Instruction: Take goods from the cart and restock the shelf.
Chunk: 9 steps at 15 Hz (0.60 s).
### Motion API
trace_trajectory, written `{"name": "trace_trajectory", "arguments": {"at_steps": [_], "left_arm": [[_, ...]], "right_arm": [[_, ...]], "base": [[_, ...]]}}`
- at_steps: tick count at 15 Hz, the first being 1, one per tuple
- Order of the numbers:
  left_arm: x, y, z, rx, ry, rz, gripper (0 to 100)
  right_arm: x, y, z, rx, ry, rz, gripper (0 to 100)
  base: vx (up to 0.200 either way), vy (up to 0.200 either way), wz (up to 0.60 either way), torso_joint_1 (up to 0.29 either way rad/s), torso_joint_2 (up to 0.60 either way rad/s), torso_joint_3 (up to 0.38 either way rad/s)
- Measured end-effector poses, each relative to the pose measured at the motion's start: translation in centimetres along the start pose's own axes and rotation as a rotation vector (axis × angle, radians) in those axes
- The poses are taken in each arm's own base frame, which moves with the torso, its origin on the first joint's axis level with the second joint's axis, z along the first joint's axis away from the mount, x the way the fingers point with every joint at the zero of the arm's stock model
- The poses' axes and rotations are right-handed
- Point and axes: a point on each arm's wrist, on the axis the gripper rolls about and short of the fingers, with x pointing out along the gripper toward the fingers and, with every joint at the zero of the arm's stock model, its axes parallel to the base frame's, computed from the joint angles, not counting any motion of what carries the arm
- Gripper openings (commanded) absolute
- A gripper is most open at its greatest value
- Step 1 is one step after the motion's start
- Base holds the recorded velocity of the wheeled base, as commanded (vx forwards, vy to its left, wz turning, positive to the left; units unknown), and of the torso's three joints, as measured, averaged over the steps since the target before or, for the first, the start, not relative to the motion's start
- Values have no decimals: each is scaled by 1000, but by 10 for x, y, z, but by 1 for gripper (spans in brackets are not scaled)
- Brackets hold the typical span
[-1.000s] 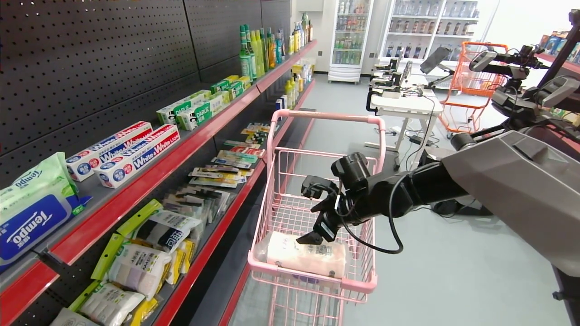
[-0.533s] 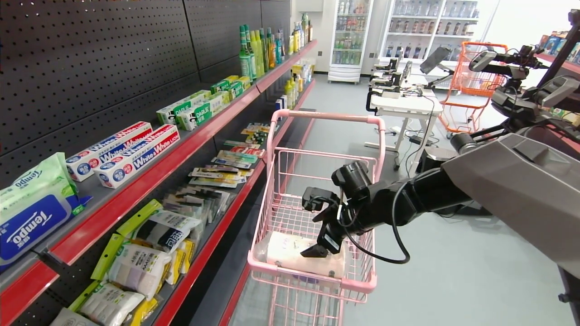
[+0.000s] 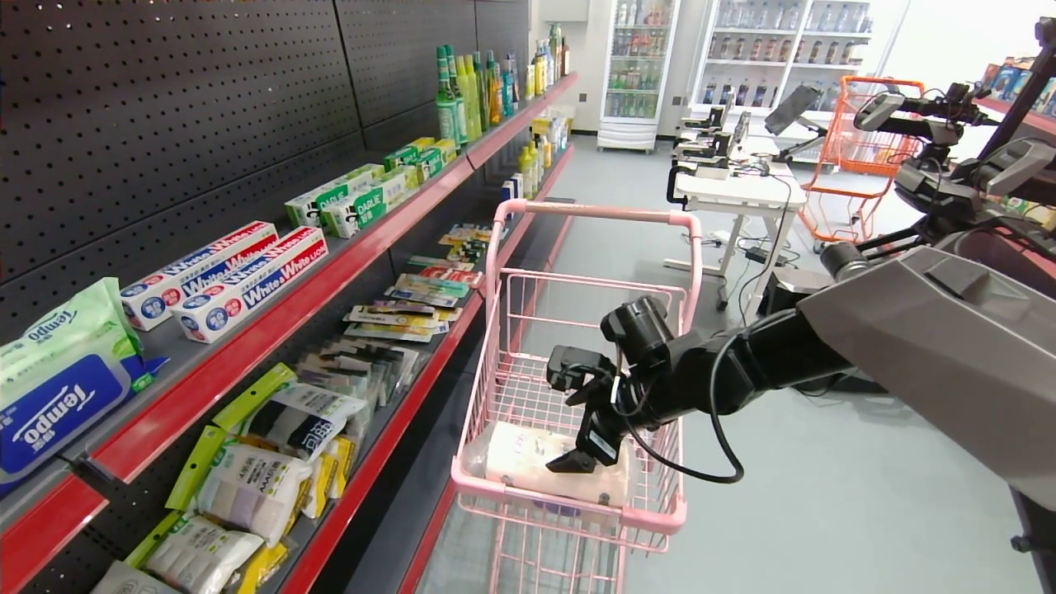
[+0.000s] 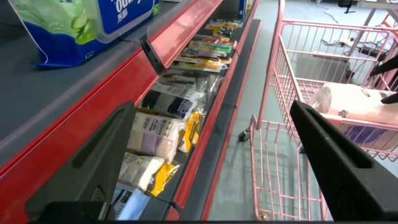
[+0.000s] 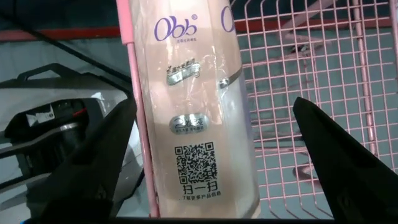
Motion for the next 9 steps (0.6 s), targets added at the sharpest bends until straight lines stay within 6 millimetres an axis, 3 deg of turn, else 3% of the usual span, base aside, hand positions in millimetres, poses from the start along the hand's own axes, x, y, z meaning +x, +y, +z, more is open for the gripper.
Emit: {"name": "trace_trajectory", "arguments": {"at_steps": [9], "left_arm": [[0, 0, 0, 0, 0, 0, 100]], "right_arm": [[7, -6, -17, -75, -14, -20, 100]], "base": [[0, 0, 0, 0, 0, 0]]}}
